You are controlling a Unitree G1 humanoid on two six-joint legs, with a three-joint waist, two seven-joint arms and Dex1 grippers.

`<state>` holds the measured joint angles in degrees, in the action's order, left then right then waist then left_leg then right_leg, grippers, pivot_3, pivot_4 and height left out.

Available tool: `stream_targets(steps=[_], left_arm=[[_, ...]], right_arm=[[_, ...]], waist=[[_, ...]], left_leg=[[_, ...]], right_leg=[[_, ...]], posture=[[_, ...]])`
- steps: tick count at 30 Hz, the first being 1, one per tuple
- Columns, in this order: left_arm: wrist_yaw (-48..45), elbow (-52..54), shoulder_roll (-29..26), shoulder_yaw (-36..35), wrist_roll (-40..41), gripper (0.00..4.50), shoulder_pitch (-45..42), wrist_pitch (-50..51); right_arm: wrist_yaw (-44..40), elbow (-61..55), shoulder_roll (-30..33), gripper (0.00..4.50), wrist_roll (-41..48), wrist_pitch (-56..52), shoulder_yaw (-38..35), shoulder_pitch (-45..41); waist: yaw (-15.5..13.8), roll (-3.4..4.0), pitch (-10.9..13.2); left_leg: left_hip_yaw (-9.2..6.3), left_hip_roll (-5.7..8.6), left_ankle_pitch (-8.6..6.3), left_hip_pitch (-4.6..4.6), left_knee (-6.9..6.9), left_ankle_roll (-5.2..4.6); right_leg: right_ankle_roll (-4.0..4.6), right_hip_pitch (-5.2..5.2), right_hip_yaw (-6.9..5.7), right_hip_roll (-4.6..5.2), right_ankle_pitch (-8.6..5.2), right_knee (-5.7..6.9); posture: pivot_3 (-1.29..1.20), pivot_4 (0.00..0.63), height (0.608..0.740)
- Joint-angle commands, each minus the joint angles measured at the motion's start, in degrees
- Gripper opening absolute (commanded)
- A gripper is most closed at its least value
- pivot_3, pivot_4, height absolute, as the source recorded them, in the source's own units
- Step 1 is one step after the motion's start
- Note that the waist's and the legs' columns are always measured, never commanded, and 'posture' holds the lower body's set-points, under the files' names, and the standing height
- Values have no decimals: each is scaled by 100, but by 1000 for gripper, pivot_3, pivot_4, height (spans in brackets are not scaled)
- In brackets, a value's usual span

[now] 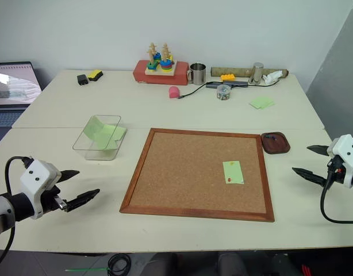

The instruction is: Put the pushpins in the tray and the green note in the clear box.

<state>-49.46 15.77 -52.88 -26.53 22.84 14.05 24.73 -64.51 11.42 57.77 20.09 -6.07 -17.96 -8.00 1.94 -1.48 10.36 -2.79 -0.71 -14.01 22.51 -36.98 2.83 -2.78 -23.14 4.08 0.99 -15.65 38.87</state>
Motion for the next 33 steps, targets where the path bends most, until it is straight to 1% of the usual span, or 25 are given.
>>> stream_targets(steps=[1,17,33], left_arm=[[-93,99,-19,-187,53,4493,-31,-30],[1,70,36,-51,-83,4493,-176,68],[-210,144,168,301,265,4493,-805,171]], right_arm=[[22,-56,11,4398,-12,118,-79,-125],[6,-57,-12,4398,-69,139,-80,-135],[71,-306,-31,4398,2,63,-203,84]], waist=[[0,0,0],[1,0,0],[-2,0,0]], left_leg=[[0,0,0,0,0,0],[0,0,0,0,-1,0],[0,1,0,0,-2,0]], right_leg=[[0,0,0,0,0,0],[1,0,0,0,1,1],[6,1,0,0,5,2]], posture=[[0,150,740],[0,150,740],[0,150,740]])
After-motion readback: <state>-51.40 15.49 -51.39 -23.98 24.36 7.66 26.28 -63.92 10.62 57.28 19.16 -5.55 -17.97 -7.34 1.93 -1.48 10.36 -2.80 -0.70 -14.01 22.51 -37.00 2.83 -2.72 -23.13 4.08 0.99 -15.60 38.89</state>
